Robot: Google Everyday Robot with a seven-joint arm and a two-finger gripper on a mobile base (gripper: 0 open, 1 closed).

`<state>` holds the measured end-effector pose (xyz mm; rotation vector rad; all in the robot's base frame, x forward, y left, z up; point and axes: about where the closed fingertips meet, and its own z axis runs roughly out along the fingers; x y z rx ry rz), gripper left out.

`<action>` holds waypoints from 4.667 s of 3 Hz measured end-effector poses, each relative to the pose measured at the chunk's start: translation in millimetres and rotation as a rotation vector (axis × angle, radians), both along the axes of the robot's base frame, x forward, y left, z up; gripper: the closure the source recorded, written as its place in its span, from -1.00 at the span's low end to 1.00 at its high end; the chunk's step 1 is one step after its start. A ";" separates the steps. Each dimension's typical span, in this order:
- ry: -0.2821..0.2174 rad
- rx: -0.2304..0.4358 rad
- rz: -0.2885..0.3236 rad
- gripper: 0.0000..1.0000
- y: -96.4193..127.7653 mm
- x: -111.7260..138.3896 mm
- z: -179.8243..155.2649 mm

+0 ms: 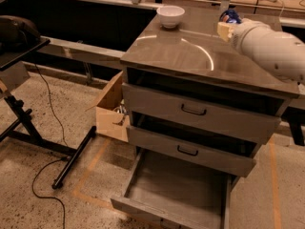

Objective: Place pepsi can into bottom drawer

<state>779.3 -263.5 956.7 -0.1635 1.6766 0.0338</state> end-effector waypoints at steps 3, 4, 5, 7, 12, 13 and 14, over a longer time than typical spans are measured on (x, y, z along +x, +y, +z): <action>0.029 -0.128 0.128 1.00 -32.1 -39.4 12.5; 0.036 -0.115 0.158 1.00 -33.3 -46.9 15.3; 0.069 -0.061 0.259 1.00 -32.0 -89.8 23.3; 0.109 0.025 0.430 1.00 -23.6 -181.2 29.0; 0.289 0.110 0.835 1.00 40.7 -305.5 -28.3; 0.341 0.142 0.906 1.00 55.4 -347.6 -57.9; 0.409 0.109 0.928 1.00 79.6 -374.0 -97.2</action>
Offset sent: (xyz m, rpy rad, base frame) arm -0.0146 -0.0220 0.0094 -0.0720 0.0135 0.0707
